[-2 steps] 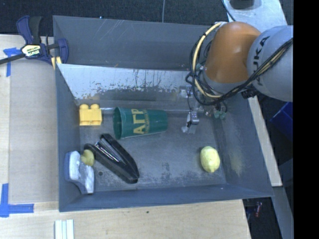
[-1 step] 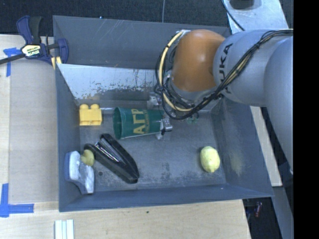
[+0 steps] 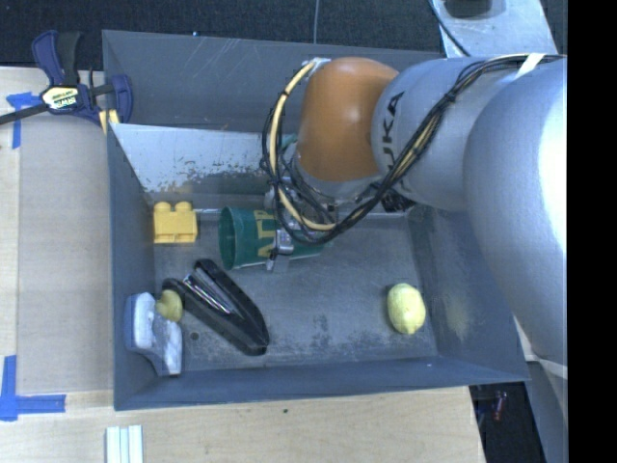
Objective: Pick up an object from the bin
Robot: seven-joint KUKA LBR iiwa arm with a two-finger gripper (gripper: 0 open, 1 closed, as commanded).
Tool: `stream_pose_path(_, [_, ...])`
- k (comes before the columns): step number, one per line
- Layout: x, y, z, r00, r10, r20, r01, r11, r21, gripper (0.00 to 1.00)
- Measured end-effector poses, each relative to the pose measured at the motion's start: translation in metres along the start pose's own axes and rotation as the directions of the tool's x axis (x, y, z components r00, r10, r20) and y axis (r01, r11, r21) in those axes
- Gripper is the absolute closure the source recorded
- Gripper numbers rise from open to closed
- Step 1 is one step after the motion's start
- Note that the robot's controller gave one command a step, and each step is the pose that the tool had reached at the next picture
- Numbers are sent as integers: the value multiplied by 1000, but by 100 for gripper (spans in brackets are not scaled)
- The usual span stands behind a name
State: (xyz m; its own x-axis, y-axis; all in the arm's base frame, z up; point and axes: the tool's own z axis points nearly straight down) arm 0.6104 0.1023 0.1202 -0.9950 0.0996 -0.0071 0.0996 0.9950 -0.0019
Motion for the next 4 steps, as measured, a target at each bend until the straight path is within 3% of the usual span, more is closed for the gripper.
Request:
stream_pose_path(1, [-15,3,21,996,-94,0,94,996,-3,0])
stream_pose_path(2, [-14,27,47,988,156,-1,-156,988,-3,0])
stream_pose_path(3, [-17,29,48,995,-100,8,100,995,-4,100])
stream_pose_path(4, [-17,28,48,995,-104,7,104,995,-4,100])
